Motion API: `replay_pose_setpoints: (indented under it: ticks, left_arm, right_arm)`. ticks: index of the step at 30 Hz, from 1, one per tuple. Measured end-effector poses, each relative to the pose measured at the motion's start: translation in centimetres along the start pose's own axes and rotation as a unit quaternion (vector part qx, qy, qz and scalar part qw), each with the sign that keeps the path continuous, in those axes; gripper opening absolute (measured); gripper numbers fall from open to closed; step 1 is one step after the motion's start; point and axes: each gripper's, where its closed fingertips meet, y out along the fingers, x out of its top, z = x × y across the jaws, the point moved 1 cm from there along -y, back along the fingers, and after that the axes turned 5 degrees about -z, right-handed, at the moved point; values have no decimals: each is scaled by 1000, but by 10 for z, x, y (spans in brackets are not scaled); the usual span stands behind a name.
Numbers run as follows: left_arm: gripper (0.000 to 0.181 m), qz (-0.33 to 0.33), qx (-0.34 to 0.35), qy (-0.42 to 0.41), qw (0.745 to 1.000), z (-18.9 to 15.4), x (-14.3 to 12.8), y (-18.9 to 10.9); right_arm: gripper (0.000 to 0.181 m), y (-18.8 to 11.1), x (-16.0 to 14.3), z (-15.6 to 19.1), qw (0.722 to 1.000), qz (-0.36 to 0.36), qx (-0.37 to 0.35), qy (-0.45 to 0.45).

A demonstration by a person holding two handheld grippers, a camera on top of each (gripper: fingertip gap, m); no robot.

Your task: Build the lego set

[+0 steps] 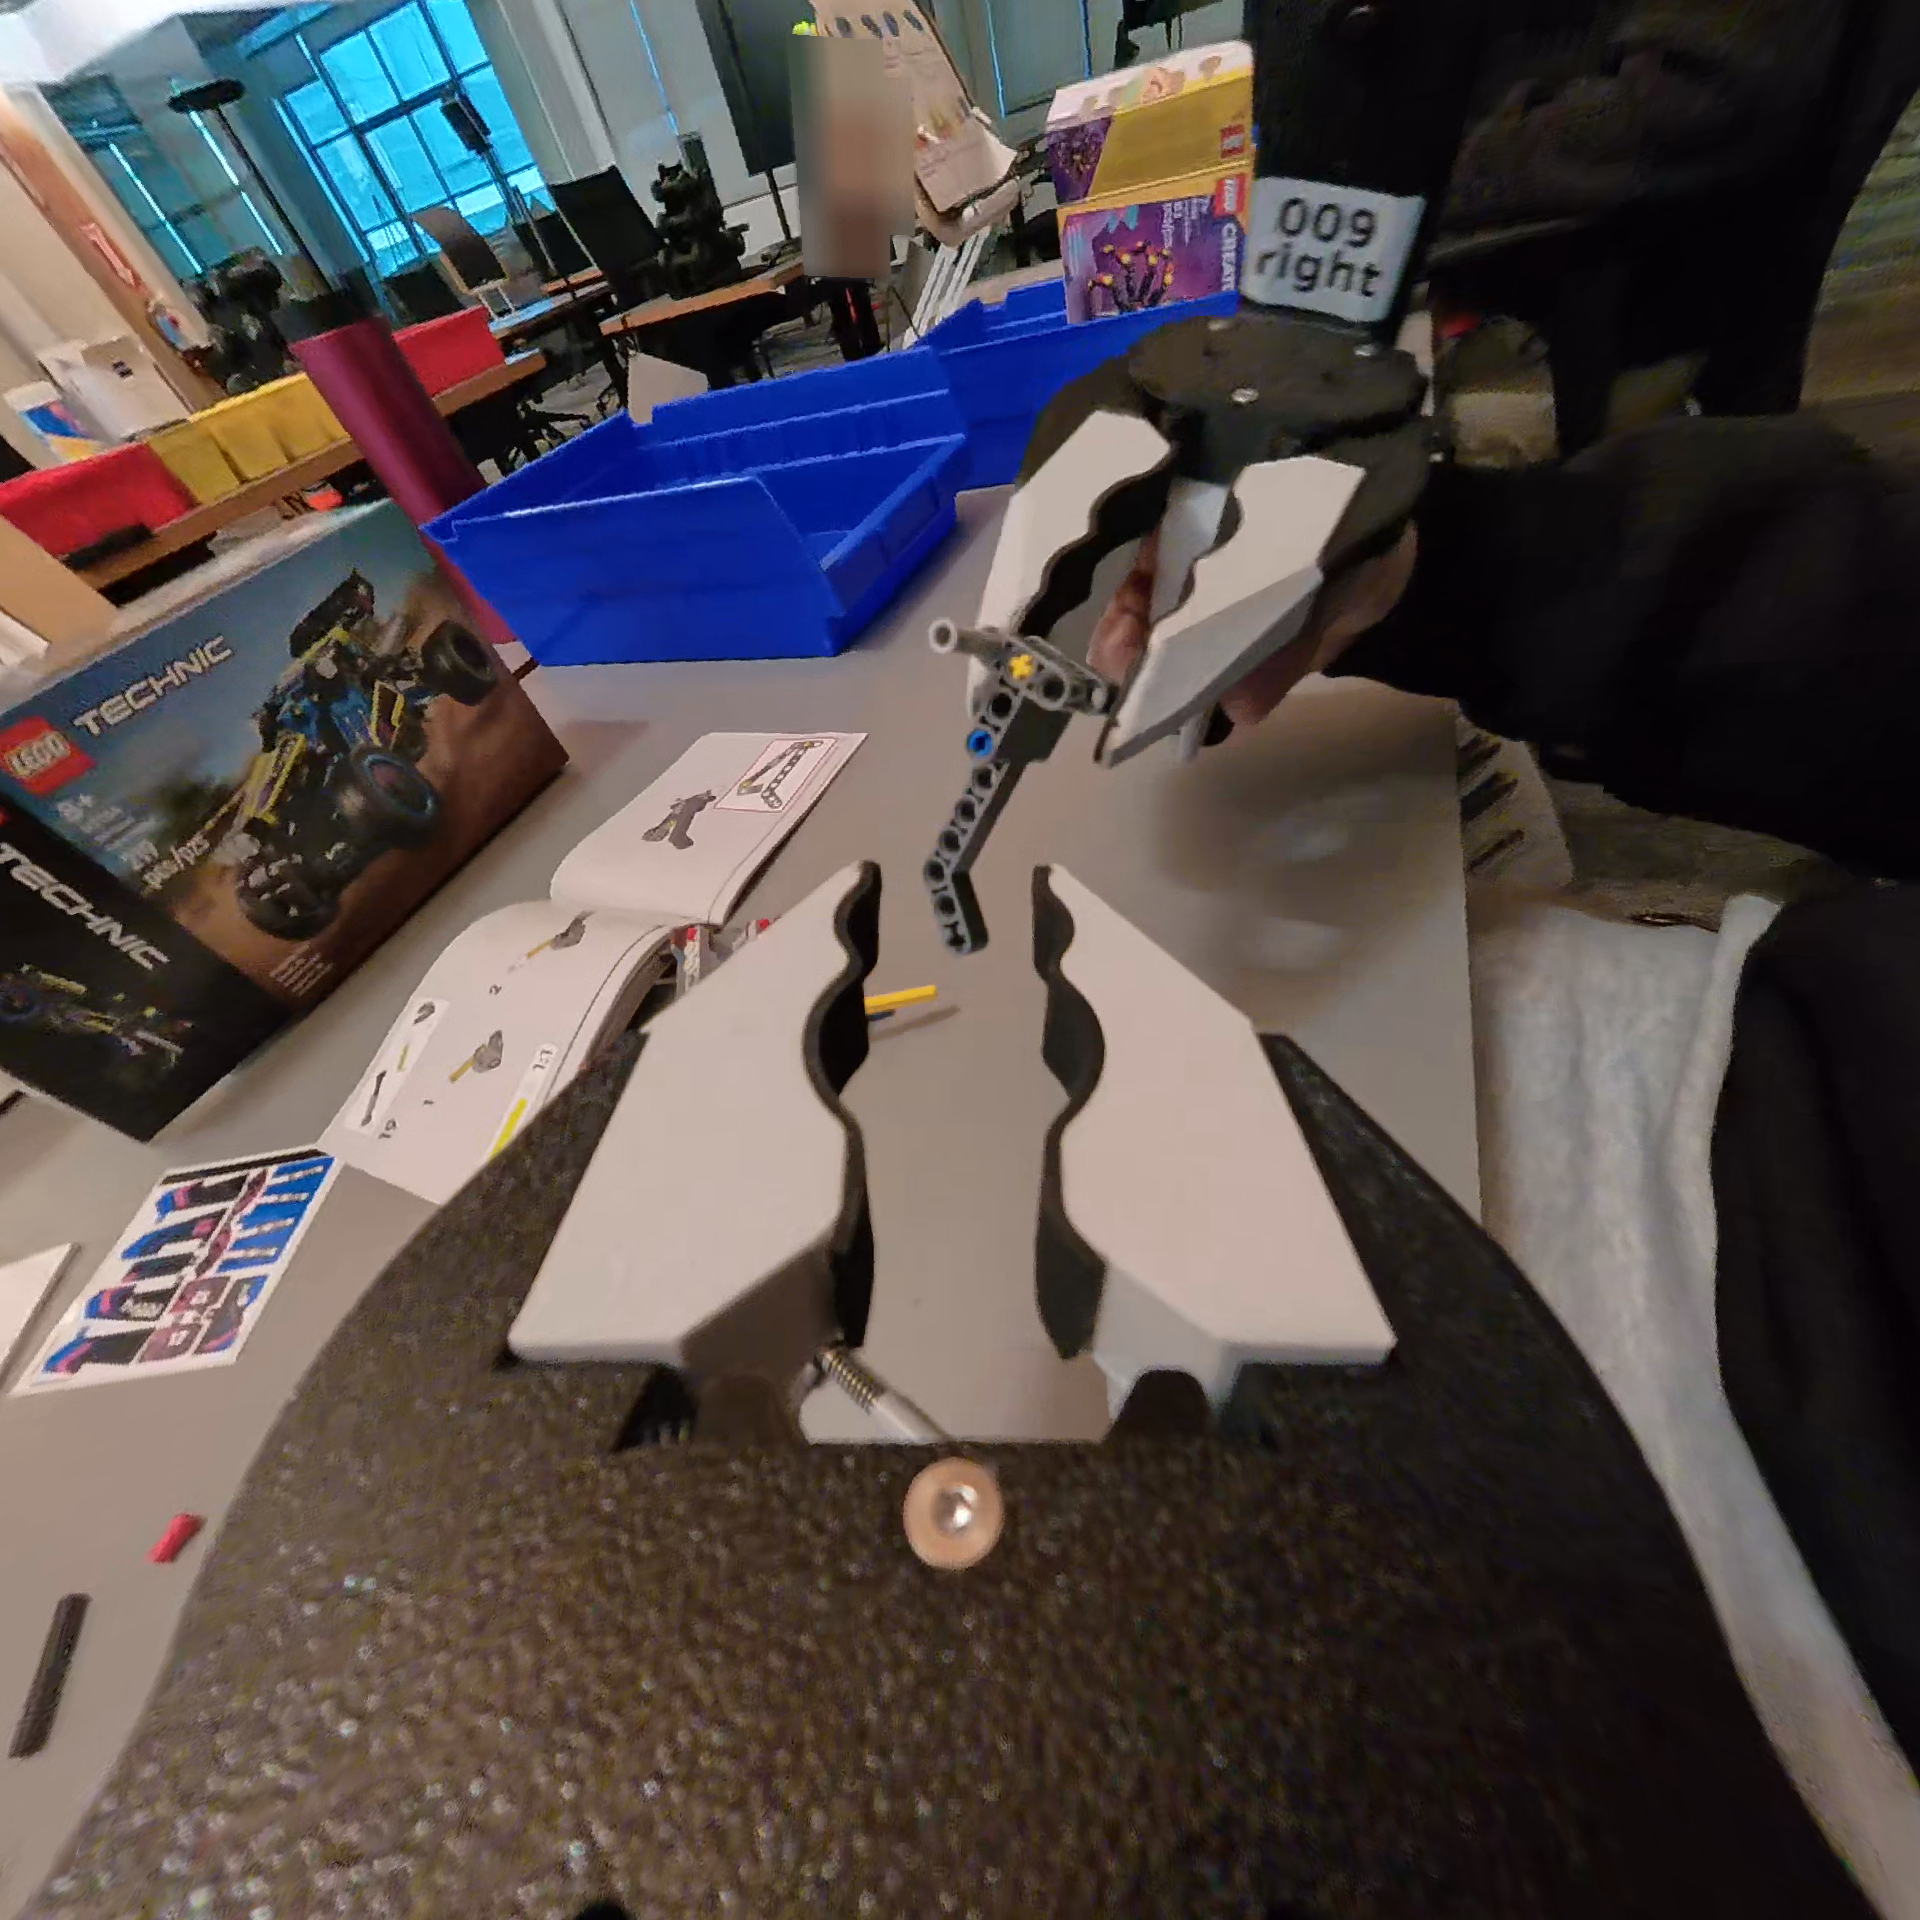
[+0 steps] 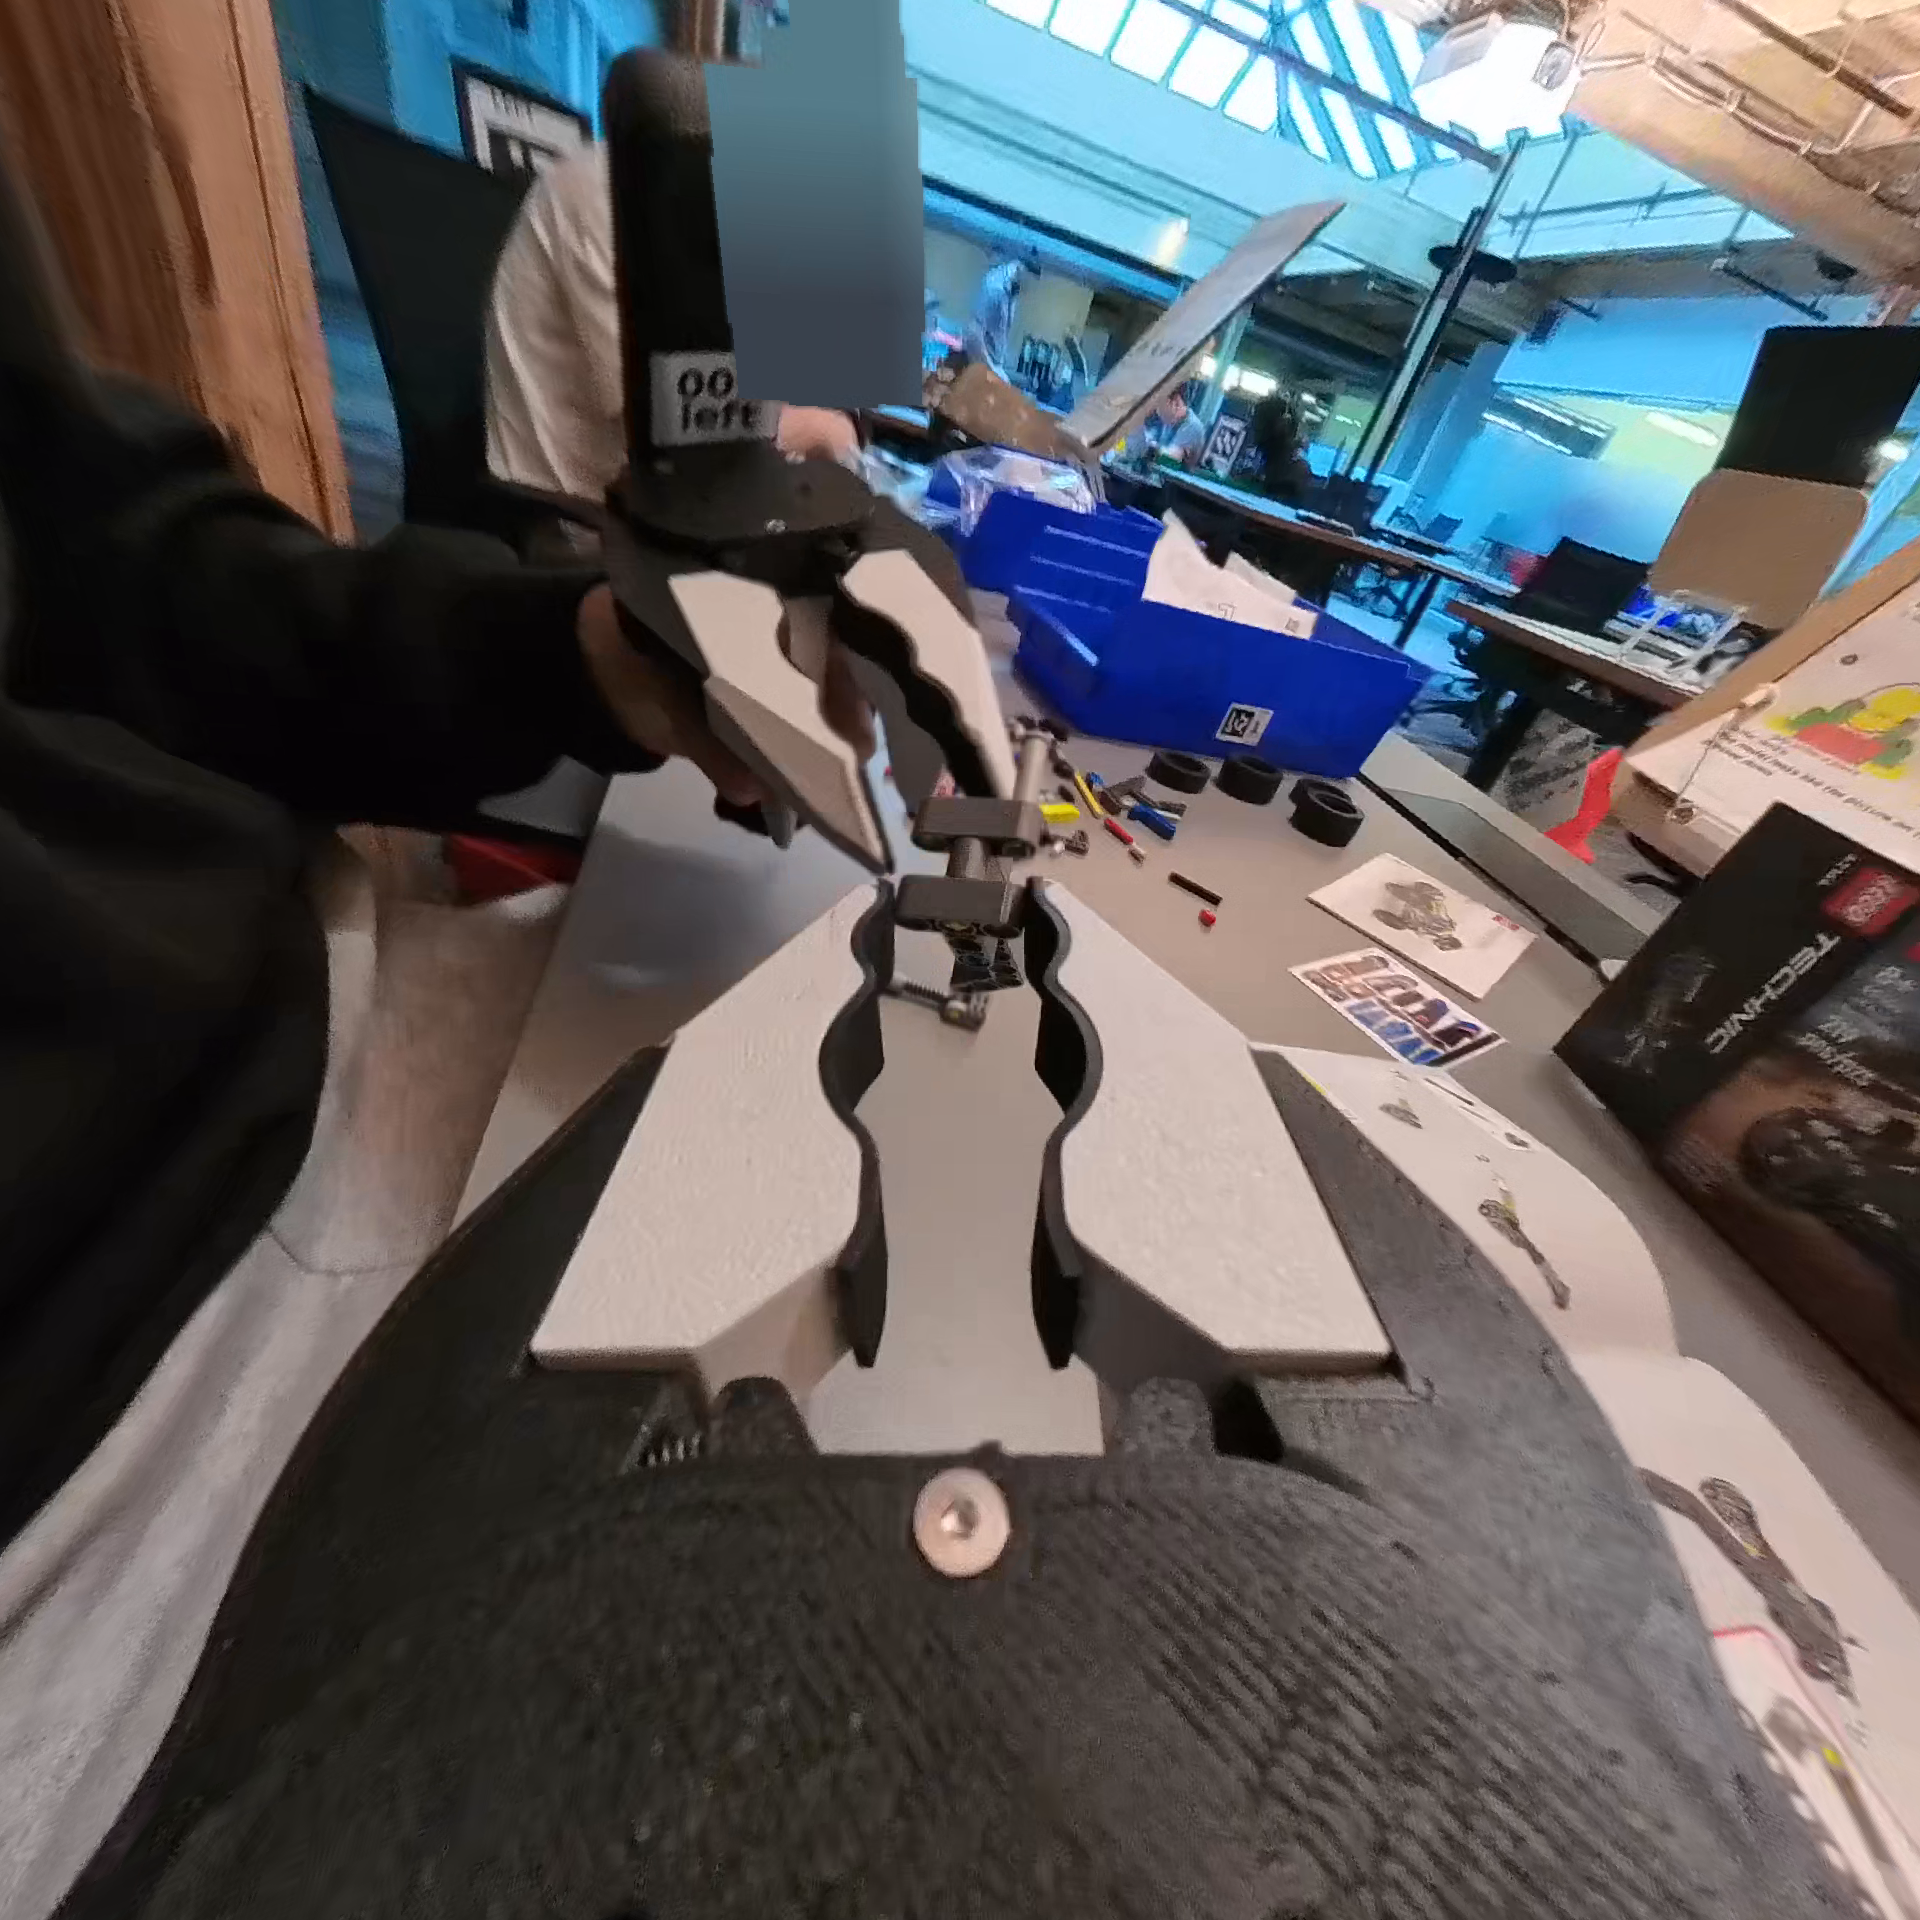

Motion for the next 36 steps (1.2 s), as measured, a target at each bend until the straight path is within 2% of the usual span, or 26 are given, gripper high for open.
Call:
replay_pose_setpoints:
  ticks: [5,9,13,19,23,25,31,36]
  left_arm:
    - [23,17,58,94,994,-2,6,3]
    - [23,19,87,161,983,-1,11,0]
    - [24,37,76,133,988,3,-2,-1]
    - [22,56,44,106,992,-4,-13,7]
    - [22,49,22,63,997,-8,-12,11]
    - [24,51,13,36,998,-11,-12,16]
    - [30,77,15,12,997,-22,-19,35]
    - [29,100,36,-1,994,-25,-27,44]
  right_arm:
    - [23,-1,16,-12,996,-72,2,52]
    - [23,-1,16,-16,994,-76,10,84]
    - [23,1,3,-15,994,-39,8,101]
    - [23,-2,-22,-18,987,59,-53,143]
    - [23,-12,-30,-19,958,115,-121,235]
    - [23,-14,-28,-21,938,99,-156,293]
    - [23,-11,-38,-15,894,47,-173,412]
    - [23,-12,-46,-20,871,14,-186,455]
